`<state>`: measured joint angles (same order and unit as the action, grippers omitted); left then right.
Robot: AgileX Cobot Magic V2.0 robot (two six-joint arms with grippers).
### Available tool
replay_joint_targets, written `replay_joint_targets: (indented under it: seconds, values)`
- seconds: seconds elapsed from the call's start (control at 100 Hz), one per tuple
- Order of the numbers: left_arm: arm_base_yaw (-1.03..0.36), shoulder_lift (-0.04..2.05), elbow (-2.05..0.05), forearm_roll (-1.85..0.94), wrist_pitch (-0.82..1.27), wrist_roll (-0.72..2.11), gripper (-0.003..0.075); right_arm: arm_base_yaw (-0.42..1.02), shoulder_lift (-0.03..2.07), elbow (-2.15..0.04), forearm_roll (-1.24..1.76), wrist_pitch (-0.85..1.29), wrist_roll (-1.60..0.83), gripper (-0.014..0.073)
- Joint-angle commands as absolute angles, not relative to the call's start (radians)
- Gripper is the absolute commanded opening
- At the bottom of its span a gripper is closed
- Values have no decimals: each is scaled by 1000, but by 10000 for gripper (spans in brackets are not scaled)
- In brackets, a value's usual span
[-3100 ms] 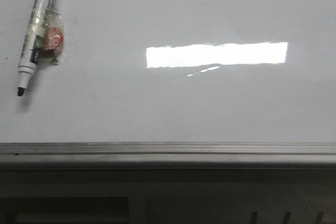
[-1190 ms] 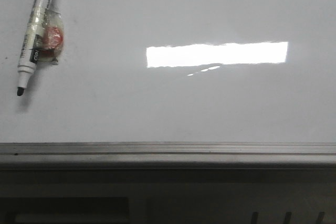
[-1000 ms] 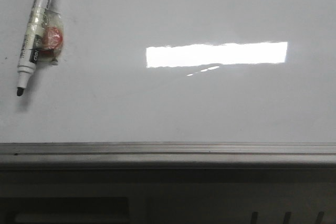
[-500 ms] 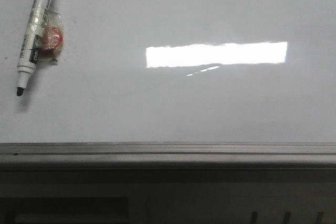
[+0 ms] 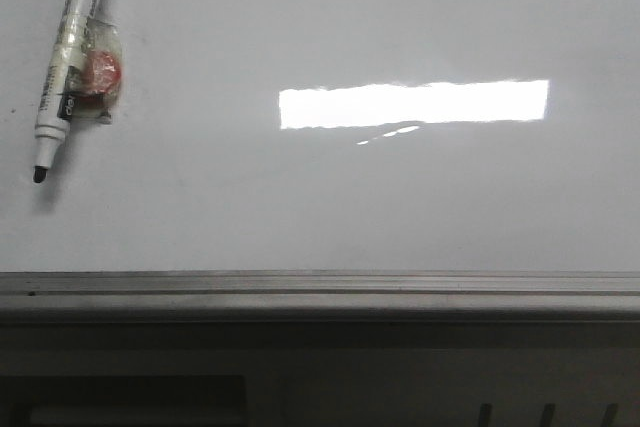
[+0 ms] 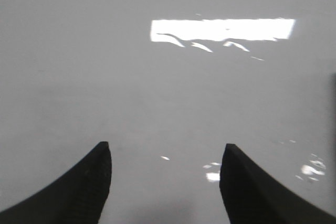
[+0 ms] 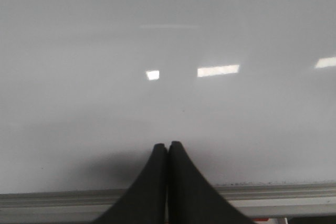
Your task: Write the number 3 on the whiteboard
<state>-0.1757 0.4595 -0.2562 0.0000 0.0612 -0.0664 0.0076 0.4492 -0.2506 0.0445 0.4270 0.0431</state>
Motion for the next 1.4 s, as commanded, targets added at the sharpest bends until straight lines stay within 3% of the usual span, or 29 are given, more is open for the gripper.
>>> replay_joint_targets:
  seconds: [0.0,0.22,0.45,1.1,1.19,1.3,1.39]
  values:
    - [-293,494,-287,0,-26,-68,419,3,463,-285,46,369,43,-64]
    - [-563,576,-287,-57,-100,-68,419,3,463,-285,46,367,43,-64]
    - [-712,689,-295,-180,-166,-68,417,3,463,-285,46,364,43,-64]
    - [-734,998,-324,-245,-345,-68,395,3,463,-285,46,362,43,-64]
    - [-732,1023,-324,-258,-322,-68,277,3,463,-285,46,362,43,-64]
    - [-731,1029,-324,-268,-313,-68,-17,3,463,-285,46,362,43,-64]
    - [-731,1029,-324,-265,-313,-65,-20,3,463,-285,46,362,43,-64]
